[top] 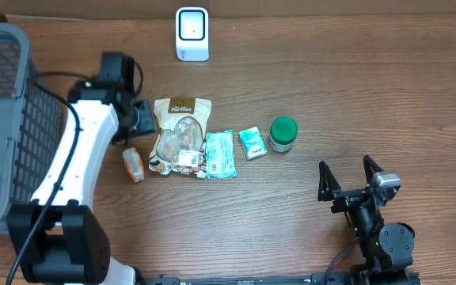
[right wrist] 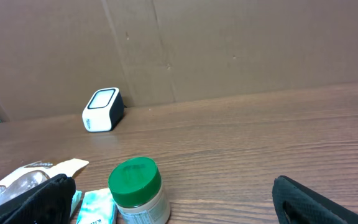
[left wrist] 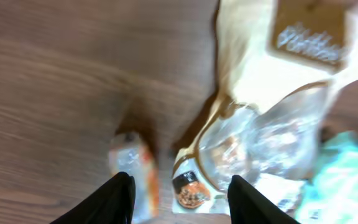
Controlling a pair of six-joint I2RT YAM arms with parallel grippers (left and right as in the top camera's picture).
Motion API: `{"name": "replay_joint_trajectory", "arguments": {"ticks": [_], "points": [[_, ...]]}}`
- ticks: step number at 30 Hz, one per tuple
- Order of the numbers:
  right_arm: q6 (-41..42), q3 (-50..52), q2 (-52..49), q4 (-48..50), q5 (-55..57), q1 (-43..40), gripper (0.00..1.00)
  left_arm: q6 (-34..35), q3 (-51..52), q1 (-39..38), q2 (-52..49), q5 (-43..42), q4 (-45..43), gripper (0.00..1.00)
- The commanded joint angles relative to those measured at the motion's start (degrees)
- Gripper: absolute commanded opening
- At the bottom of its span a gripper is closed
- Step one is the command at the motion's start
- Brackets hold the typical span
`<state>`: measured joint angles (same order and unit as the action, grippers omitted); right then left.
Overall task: Scan the item barcode
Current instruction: 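Grasp the small orange packet and carry it toward the scanner, then place the orange packet on the table left of the PanTree bag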
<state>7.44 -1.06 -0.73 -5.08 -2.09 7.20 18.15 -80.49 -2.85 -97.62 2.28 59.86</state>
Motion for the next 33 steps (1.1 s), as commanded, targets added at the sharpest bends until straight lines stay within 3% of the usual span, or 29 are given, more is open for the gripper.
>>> {"name": "replay_joint_trajectory", "arguments": {"ticks": [1, 6, 10, 12, 14, 17, 22, 27, 31, 33], "points": [[-0.02, 0.59, 0.57, 0.37, 0.28, -0.2, 1.0, -1.49, -7.74, 0.46, 1.4, -0.37, 4.13, 0.5], [-0.02, 0.59, 0.57, 0.37, 0.28, -0.2, 1.0, -1.6, -17.97, 0.59, 2.4, -0.42, 10.75, 0.5], [-0.02, 0.59, 0.57, 0.37, 0.28, -0.2, 1.0, -5.09, -25.59, 0.72, 3.87, -0.85, 14.32, 0.66], [-0.02, 0.59, 0.57, 0.37, 0.28, -0.2, 1.0, -8.66, -29.57, 1.31, 4.46, -0.87, 16.48, 0.8], [-0.02, 0.59, 0.57, 0.37, 0.28, -0.2, 1.0, -11.41, -32.17, 2.29, 4.63, -0.9, 18.18, 0.83], [-0.02, 0.59, 0.57, 0.37, 0.28, -0.2, 1.0, -15.04, -34.62, 5.38, 4.63, -1.68, 19.89, 0.84], [-0.02, 0.59, 0.57, 0.37, 0.28, -0.2, 1.0, -23.85, -34.88, 13.05, 4.22, -15.43, 19.65, 0.85], [-0.02, 0.59, 0.57, 0.37, 0.28, -0.2, 1.0, -23.98, -34.86, 17.92, 3.34, -17.4, 19.65, 0.86], [-0.04, 0.59, 0.57, 0.37, 0.72, -0.2, 1.0, -24.0, -34.86, 18.49, 3.32, -17.14, 19.63, 1.0], [-0.02, 0.59, 0.57, 0.39, 0.9, -0.2, 1.0, -23.98, -34.86, 18.49, 3.28, -17.14, 19.61, 1.0]]}}
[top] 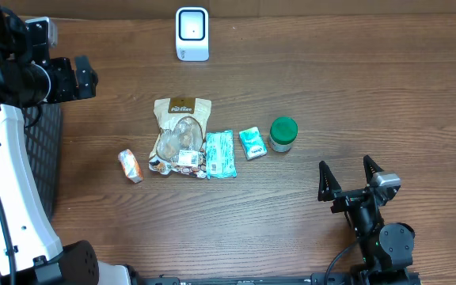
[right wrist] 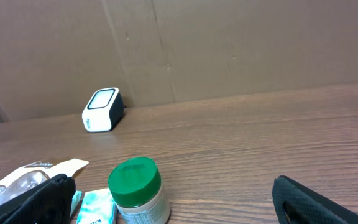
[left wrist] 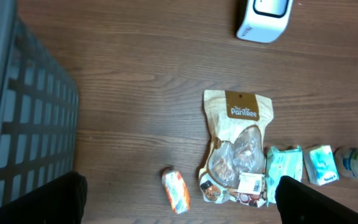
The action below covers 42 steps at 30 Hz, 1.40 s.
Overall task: Scan the item barcode
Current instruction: 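Place the orange packet on the table left of the PanTree bag, then move the right gripper forward over the green-capped jar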
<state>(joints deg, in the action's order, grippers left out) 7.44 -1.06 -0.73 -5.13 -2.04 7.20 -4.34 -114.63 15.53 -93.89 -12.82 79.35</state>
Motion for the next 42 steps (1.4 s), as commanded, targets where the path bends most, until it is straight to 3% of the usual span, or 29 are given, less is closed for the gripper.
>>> {"name": "replay_joint_trajectory", "arguments": {"ticks": [1, 11, 19, 31, 37, 42], "points": [[-0.04, 0.59, 0.57, 0.44, 0.9, -0.2, 1.0, -1.49, -0.72, 0.11, -0.5, -2.03, 0.11, 0.99], [0.02, -1.33, 0.5, -0.44, -6.43, -0.2, 1.0, -1.46, -0.7, 0.11, -0.5, -2.03, 0.15, 1.0], [-0.07, -15.28, -8.24, -10.69, -7.08, -0.2, 1.0, -1.46, -0.7, 0.11, -0.5, -2.03, 0.13, 1.0], [-2.1, -54.8, -44.59, -34.77, -8.92, -0.2, 1.0, -1.46, -0.7, 0.11, -0.5, -2.03, 0.13, 1.0], [-5.18, -76.96, -64.67, -51.8, -12.68, -0.15, 1.0, -1.46, -0.7, 0.11, -0.5, -2.03, 0.13, 1.0], [-5.14, -85.77, -76.43, -56.98, -12.74, -0.15, 1.0, -1.46, -0.7, 0.11, -0.5, -2.03, 0.15, 0.99]]}}
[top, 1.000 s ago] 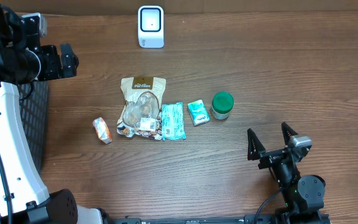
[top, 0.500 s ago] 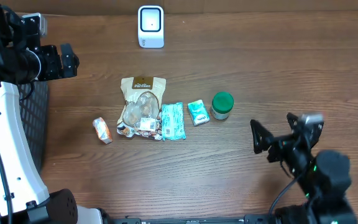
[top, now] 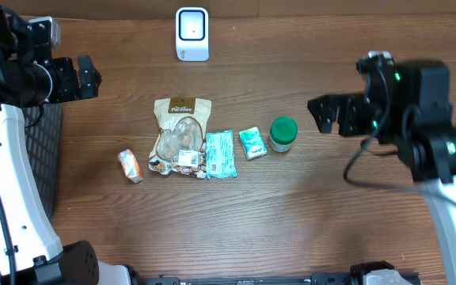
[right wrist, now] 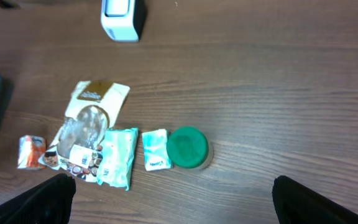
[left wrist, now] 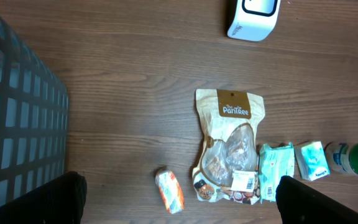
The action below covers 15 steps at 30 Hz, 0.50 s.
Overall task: Scan the item barcode
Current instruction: 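Move the right gripper forward over the green-capped jar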
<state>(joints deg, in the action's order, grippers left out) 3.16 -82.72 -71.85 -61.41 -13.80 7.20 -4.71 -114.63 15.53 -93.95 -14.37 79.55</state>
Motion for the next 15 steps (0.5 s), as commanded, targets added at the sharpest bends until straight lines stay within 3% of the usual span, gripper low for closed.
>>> {"name": "replay_joint_trajectory", "arguments": {"ticks": [1, 5, 8, 15], "points": [[-0.85, -4.17, -6.93, 0.44, -1.64, -0.15, 1.0, -1.09, -0.7, 0.09, -0.44, -0.48, -0.07, 1.0], [-0.94, -4.15, -12.04, 4.28, -6.73, -0.15, 1.0, -1.09, -0.7, 0.11, -0.44, -0.48, -0.07, 1.0], [-6.91, -4.15, -15.5, 5.64, -9.53, 0.28, 0.96, -1.09, -0.7, 0.11, -0.44, -0.48, -0.07, 1.0], [-6.82, -4.15, -22.25, 3.87, 0.52, 7.28, 0.96, -1.09, -0.7, 0.11, -0.44, -0.48, -0.07, 0.99]]}}
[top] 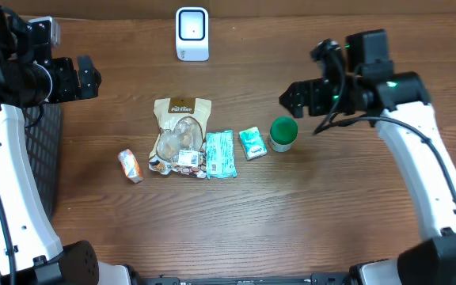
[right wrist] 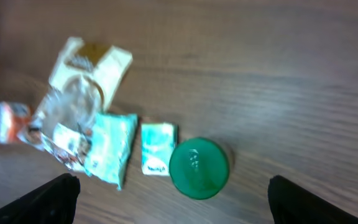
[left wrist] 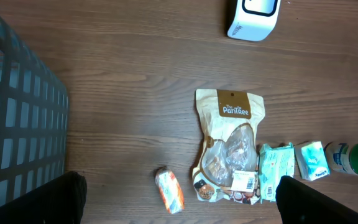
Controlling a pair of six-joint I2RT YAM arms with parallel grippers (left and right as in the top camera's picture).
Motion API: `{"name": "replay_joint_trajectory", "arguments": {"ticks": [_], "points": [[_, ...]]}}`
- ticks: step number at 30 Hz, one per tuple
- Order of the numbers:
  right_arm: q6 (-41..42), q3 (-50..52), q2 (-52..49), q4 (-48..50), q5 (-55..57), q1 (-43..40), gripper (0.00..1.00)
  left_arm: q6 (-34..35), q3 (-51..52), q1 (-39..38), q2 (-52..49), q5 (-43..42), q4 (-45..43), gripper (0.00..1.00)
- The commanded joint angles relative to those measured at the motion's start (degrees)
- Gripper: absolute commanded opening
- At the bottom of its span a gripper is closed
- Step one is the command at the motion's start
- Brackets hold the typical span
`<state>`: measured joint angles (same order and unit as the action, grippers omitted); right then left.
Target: Scan the item barcode
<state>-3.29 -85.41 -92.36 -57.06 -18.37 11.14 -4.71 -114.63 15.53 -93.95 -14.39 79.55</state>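
The white barcode scanner [top: 191, 33] stands at the table's far edge. In a row mid-table lie an orange packet [top: 131, 166], a tan snack pouch [top: 179, 134], a teal packet [top: 220, 154], a small teal packet [top: 252, 142] and a green-lidded jar [top: 283, 133]. My right gripper [right wrist: 171, 186] hangs open high over the jar [right wrist: 199, 168], holding nothing. My left gripper [left wrist: 178, 186] is open, high at the far left, with the pouch [left wrist: 232, 146] and orange packet [left wrist: 170, 191] far below it.
A grey mesh basket [left wrist: 17, 124] sits at the table's left edge, under the left arm. A brown cardboard wall runs behind the scanner. Bare wood lies in front of the row and to the right of the jar.
My right arm has moved left and nearer the items; its wrist view now has the green lid almost between the fingers. The left arm and all items are unchanged.
My left gripper was first low, open, beside the pouch and orange packet, with the right arm parked at the front right. Then the left arm was raised at the far left. The right arm was then up to the right of the jar, now over it.
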Motion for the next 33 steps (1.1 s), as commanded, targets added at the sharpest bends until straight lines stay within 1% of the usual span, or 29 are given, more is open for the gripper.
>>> {"name": "replay_joint_trajectory", "arguments": {"ticks": [1, 4, 6, 10, 11, 13, 17, 23, 33], "points": [[2.67, -1.46, -2.8, -0.98, 8.81, 4.92, 0.97, -1.09, -0.7, 0.11, -0.44, -0.44, -0.07, 0.99], [14.43, -1.46, -5.2, -1.84, 14.97, 7.5, 1.0, -1.09, -0.7, 0.11, -0.44, -0.46, -0.07, 0.99], [22.56, -1.29, -6.99, -2.01, 15.32, 8.28, 1.0, -1.09, -0.7, 0.11, -0.44, -0.46, -0.07, 0.99], [32.22, -0.85, -8.94, -2.03, 15.34, 8.28, 1.0, -1.09, -0.7, 0.11, -0.44, -0.46, -0.07, 1.0], [36.22, -0.5, -9.64, -1.99, 15.32, 8.13, 1.0, -1.09, -0.7, 0.09, -0.44, -0.46, -0.04, 1.0], [39.47, -0.02, -10.03, -2.14, 15.34, 8.15, 1.0, -1.09, -0.7, 0.11, -0.44, -0.46, -0.07, 0.99], [43.04, 0.39, -10.27, -2.23, 15.72, 8.26, 0.93, -1.09, -0.7, 0.11, -0.44, -0.46, -0.07, 1.0], [48.87, 1.84, -10.34, -2.36, 20.5, 8.26, 0.92, -1.09, -0.7, 0.09, -0.44, -0.46, -0.07, 0.99], [49.22, 5.75, -11.1, 1.92, 20.24, 8.44, 0.93, -1.09, -0.7, 0.09, -0.44, -0.46, -0.07, 1.0]]}}
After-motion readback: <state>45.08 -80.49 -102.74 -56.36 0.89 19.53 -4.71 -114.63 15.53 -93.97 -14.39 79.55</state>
